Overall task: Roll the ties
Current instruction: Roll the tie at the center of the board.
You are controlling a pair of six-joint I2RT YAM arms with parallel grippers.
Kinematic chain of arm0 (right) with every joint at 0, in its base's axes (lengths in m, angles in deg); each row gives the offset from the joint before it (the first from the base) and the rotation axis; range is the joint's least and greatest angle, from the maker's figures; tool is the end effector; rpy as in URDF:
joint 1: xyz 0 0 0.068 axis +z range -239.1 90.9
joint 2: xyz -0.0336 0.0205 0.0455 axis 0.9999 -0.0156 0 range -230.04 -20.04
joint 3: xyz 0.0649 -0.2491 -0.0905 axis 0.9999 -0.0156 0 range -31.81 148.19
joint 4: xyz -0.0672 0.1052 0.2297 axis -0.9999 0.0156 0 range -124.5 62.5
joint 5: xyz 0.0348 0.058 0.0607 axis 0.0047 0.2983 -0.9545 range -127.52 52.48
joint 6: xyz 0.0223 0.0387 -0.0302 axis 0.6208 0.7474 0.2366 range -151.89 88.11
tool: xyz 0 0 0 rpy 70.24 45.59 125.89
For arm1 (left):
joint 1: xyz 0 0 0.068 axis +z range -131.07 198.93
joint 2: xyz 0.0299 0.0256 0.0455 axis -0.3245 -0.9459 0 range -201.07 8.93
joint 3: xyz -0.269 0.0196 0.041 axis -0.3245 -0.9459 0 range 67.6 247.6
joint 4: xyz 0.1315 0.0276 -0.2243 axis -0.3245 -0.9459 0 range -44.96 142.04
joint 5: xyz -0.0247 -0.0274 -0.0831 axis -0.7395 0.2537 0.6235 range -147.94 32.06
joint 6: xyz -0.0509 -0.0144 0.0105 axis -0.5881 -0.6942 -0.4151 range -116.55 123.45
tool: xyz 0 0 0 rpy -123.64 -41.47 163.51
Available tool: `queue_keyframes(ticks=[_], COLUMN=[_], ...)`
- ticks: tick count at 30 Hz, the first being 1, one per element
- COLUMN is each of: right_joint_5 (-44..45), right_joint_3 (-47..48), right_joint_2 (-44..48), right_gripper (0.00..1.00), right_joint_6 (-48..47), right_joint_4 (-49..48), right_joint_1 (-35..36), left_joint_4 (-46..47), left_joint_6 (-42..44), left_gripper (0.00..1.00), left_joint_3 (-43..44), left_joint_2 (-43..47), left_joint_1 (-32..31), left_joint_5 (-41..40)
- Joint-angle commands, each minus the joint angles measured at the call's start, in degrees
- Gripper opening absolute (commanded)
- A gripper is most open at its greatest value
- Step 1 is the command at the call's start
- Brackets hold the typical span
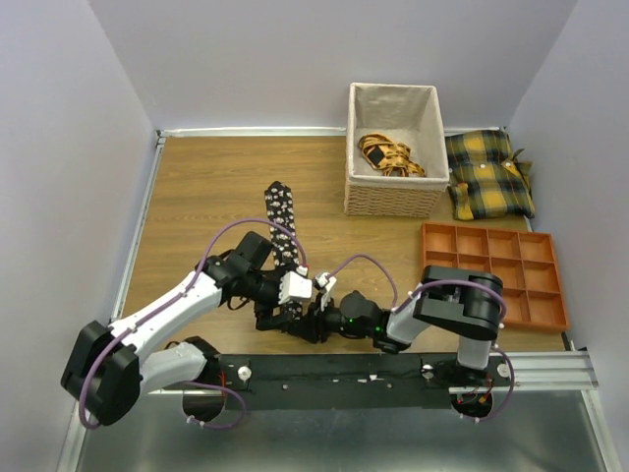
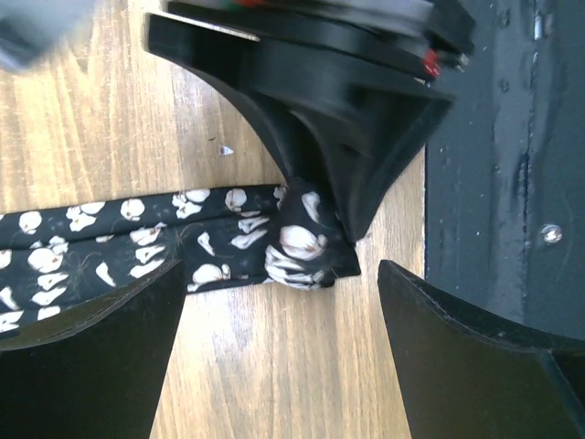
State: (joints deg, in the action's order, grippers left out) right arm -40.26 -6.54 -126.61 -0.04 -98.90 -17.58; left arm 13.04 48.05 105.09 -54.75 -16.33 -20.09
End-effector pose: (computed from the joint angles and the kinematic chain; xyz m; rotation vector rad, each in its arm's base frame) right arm 0.0922 0.2817 0.1017 -0.7391 1.9405 1.2385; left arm 0.1442 -0.1287 0.2032 1.7800 1.8276 -0.8237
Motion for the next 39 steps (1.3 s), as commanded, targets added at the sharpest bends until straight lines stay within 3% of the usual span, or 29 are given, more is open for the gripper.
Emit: queue_keyframes(ticks=[1,6,13,18,27,31,36,39], right_joint_5=[-7.62,-13.77,-20.19,-20.02,-24.76,-25.64,-26.35,-26.44], right_joint_3=[0.47,4.6,7.24,7.06,11.46,10.15,10.23,10.41], right_joint_2=[-3.38,-5.93,-9.89,-8.66,-10.51,-10.68,-10.94,-11.12], right_gripper=[0.12,0.12,0.11,0.1,0.1,0.09,0.09,0.09], right_joint_6=[9.34,14.02,22.98,23.25,26.23,31.06,31.95,31.86], right_joint_4=[4.63,9.11,9.82,12.72,17.37,14.59,15.01,15.18], right_joint_1=[-3.49,-6.39,-10.61,-11.67,-12.55,-13.87,-14.66,-14.66], left_joint_4=[2.18,3.14,9.46,9.3,10.7,9.21,10.17,9.3], left_joint_6=[1.62,3.48,-1.17,-1.71,-5.66,-8.3,-6.81,-6.28], left_gripper=[0.95,0.96,0.96,0.93,0.89,0.82,0.71,0.58], left_joint_3=[-3.48,-6.2,-8.49,-10.86,-10.18,-6.91,-8.14,-8.49], left_joint_2=[6.71,9.1,6.91,7.51,8.05,2.0,2.15,1.89], left_joint_1=[-0.86,-3.49,-14.82,-15.18,-15.45,-15.62,-15.8,-15.89], left_joint_5=[-3.83,-7.6,-20.96,-26.59,-26.86,-25.37,-22.82,-21.94])
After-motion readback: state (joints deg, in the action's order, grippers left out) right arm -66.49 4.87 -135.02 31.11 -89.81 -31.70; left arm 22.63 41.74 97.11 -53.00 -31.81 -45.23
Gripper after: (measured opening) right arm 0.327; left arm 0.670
